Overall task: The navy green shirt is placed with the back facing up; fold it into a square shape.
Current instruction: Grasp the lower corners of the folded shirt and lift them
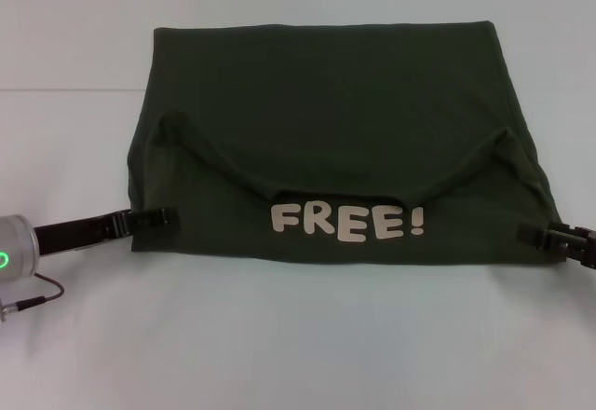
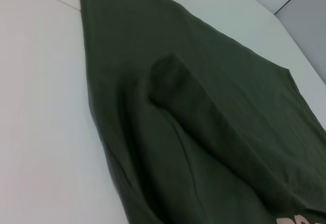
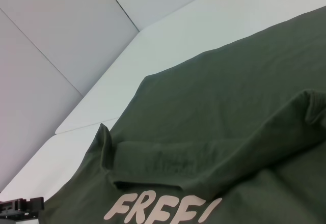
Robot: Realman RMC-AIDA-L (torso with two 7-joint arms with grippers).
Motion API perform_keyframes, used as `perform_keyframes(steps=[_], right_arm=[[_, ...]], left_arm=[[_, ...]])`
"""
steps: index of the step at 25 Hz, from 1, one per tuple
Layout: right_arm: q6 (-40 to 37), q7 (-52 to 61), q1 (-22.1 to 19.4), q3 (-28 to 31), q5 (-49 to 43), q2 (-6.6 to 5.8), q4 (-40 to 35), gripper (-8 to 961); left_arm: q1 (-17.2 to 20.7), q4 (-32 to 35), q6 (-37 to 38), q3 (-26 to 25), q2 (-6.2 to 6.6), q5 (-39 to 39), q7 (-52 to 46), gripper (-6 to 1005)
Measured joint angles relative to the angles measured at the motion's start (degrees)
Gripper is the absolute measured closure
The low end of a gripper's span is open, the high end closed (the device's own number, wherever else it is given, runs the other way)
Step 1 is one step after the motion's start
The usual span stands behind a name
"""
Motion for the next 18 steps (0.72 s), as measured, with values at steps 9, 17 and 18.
perform_keyframes(steps=[9, 17, 18], right_arm=[[-0.03, 0.0, -0.08, -0.15, 0.0, 0.0, 0.0, 7], [-0.38, 0.0, -0.16, -0.25, 0.01, 0.0, 0.0, 7], [-0.39, 0.0, -0.16, -0.32, 0.01, 0.0, 0.0, 7]], left_arm=[[0.04, 0.97, -0.59, 1.49, -0.87, 0.6, -0.21, 192], [-0.01, 1.85, -0.97, 2.24, -1.32, 1.62, -0.26, 288], [-0.03, 1.84, -1.0, 2.35, -1.32, 1.63, -0.25, 330]])
